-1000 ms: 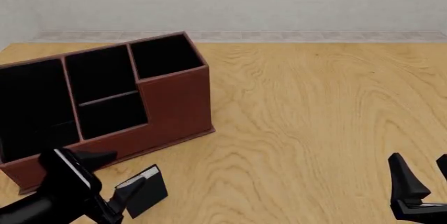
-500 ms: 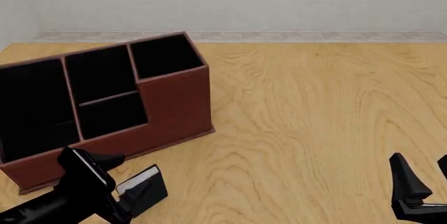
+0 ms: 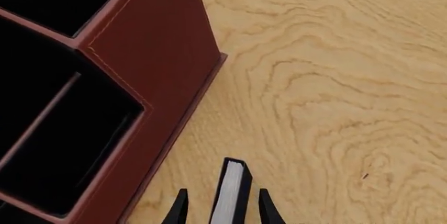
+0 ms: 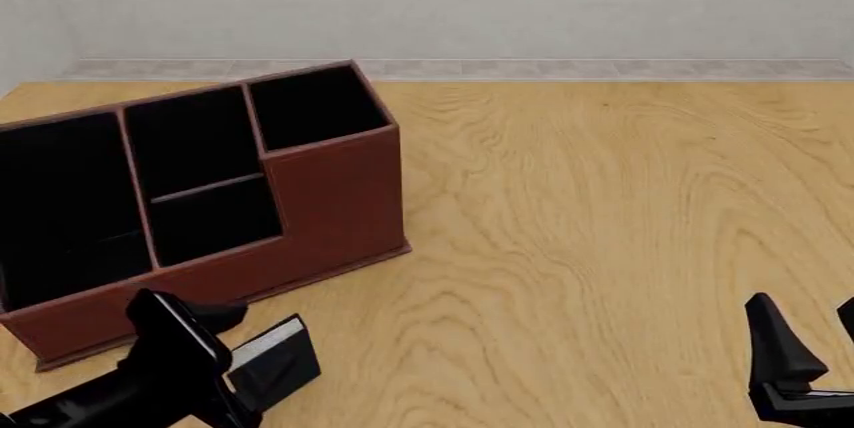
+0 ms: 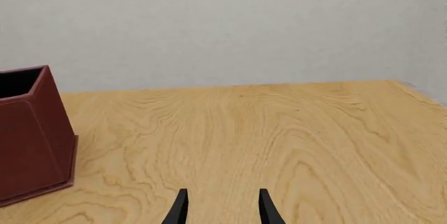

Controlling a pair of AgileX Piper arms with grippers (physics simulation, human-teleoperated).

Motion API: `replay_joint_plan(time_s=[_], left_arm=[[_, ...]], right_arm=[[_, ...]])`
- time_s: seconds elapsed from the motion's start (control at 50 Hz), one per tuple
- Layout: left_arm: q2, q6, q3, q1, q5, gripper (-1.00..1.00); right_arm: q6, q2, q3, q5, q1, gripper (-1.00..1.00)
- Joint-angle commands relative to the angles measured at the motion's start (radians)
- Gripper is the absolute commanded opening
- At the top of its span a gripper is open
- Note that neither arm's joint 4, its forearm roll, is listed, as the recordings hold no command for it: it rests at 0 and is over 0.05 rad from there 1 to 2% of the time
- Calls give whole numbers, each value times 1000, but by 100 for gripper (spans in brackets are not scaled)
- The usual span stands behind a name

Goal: Pick up the book and place it in the left compartment of the caddy.

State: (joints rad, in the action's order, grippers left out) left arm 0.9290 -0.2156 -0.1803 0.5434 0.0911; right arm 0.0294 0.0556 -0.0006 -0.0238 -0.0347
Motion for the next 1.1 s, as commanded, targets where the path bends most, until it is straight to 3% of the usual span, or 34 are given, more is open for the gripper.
replay_joint_plan(time_s=[0.02, 0.9, 0.92, 1.08, 1.1], left_arm=[[22, 5, 9, 2, 20, 100], [98, 35, 29, 22, 95, 100], [89, 36, 28, 21, 90, -100], [18, 42, 7, 26, 33, -100], [20, 71, -2, 30, 24, -100]], right_arm=[[-1, 1, 0, 0, 1, 100], [0, 25, 0, -20, 3, 100], [0, 24, 0, -19, 3, 100], [5, 17, 0, -15, 1, 100], [6, 15, 0, -14, 0, 100]])
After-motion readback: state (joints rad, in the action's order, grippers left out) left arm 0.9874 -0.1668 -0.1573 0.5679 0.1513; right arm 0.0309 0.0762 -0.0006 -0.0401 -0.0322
